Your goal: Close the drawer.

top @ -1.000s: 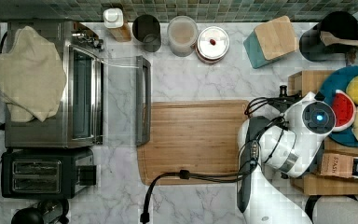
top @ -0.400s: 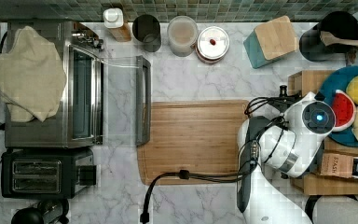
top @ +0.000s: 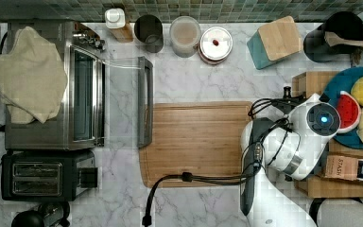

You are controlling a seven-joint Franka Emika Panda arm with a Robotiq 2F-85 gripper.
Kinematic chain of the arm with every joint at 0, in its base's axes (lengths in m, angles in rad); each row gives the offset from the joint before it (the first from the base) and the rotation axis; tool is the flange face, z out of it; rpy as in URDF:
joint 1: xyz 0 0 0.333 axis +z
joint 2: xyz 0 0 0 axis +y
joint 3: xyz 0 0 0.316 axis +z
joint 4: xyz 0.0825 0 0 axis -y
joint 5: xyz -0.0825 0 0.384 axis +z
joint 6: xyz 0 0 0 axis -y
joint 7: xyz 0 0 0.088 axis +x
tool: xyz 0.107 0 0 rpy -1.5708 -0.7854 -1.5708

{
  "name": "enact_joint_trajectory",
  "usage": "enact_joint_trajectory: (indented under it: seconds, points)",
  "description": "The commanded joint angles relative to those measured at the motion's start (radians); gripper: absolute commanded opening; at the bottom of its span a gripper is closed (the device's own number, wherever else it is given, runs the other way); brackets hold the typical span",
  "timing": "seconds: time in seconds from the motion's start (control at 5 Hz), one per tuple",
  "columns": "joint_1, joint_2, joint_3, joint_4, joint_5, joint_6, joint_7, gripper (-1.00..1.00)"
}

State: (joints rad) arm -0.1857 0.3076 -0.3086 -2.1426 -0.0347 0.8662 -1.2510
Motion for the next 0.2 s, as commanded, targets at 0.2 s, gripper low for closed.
enact_joint_trajectory:
  seconds: [0.2]
  points:
    - [-0.09, -0.065, -0.122, 0.162, -0.021, 0.064, 0.058, -1.0]
